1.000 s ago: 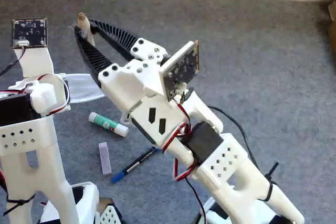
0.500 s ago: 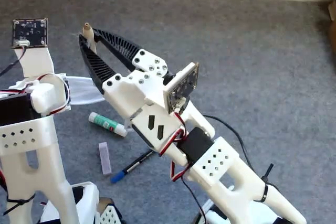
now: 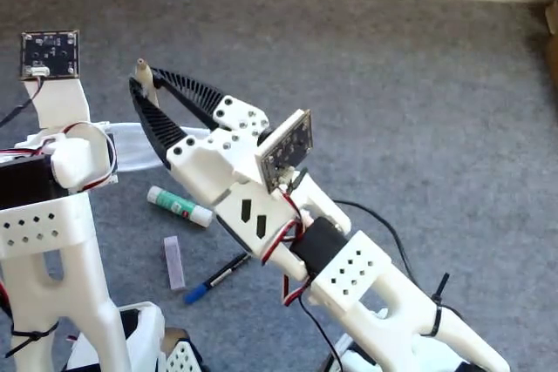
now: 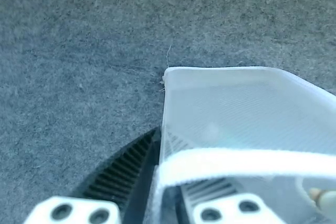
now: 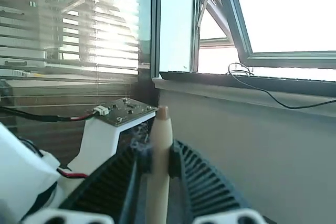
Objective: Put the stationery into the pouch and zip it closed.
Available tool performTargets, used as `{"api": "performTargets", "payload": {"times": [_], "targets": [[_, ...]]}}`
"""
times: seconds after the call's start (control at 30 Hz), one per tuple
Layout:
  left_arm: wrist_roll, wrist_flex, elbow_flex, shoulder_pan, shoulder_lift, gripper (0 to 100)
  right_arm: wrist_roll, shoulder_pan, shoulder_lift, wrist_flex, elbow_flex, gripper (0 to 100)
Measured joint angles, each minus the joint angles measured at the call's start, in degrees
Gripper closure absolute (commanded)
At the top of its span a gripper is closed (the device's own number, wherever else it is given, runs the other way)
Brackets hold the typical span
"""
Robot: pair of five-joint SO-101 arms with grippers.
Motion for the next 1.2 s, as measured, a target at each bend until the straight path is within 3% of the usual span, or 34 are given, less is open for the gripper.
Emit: {"api": "performTargets", "payload": {"times": [0.5,0.7,0.8,1.0,1.2], "targets": [[1.05,0.18,0.00,0.18,0.00,99,0.35,-0.97,-0.26,-0.09,11.69,99.3],[1.05,0.18,0.00,0.26,0.00,99,11.43,-1.05,-0.53,-0.09,16.44,99.2],[1.05,0.18,0.00,0.35,0.00,99,12.92,-1.05,-1.14,-0.09,17.14,99.1],[1.05,0.26,0.00,0.35,0.00,99,13.19,-1.05,-1.14,-0.09,17.14,84.7],[1.05,0.26,0.00,0.44,0.00,99,13.36,-1.14,-1.14,-0.09,17.14,84.3]]}}
